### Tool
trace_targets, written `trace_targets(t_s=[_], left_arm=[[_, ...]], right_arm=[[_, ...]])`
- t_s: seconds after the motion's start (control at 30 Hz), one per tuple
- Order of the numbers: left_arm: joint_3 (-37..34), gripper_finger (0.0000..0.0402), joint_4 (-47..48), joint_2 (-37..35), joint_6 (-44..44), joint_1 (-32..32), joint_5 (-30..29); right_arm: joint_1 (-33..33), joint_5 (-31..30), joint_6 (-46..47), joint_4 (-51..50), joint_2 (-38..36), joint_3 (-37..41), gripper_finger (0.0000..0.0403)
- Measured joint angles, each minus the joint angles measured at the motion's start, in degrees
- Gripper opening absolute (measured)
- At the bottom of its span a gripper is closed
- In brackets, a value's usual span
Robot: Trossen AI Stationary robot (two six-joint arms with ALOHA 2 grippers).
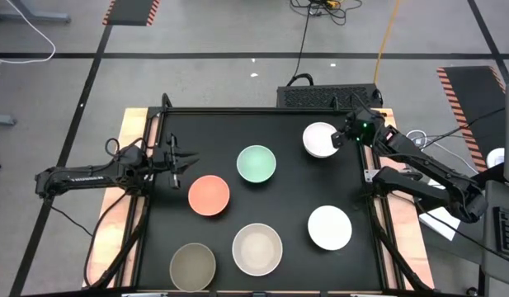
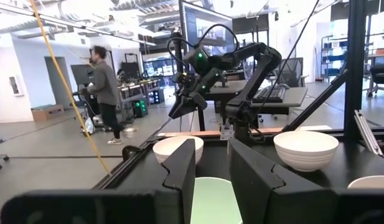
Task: Nest bowls inside each other
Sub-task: Stack the white bowl on the light green bowl
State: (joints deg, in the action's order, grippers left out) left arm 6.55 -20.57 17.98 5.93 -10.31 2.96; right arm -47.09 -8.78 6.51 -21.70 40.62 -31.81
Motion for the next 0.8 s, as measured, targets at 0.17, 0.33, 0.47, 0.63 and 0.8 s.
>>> trace_targets(t_s=[0.17,0.33,0.47,0.63,0.8], left_arm=[[0.0,0.0097,-0.2,0.0,-0.5,0.0,0.0],[0.0,0.0097,1.1,0.0,0.2,0.0,6.7],[0.0,0.0097,0.5,0.0,-0.1,0.0,10.7],[0.0,0.0097,1.7,0.0,-0.4,0.0,9.5],[0.0,0.0097,2.4,0.0,-0.3,0.0,9.0]], right_arm=[[0.0,0.0,-1.2,1.3,0.0,0.0,0.0155],[0.0,0.0,1.1,1.3,0.0,0.0,0.0155],[-0.7,0.1,5.2,-1.2,0.4,-0.1,0.0155],[-3.1,0.1,5.2,-6.8,3.5,-2.9,0.0155],[-4.9,4.7,3.4,-13.2,7.8,-8.5,0.0155]])
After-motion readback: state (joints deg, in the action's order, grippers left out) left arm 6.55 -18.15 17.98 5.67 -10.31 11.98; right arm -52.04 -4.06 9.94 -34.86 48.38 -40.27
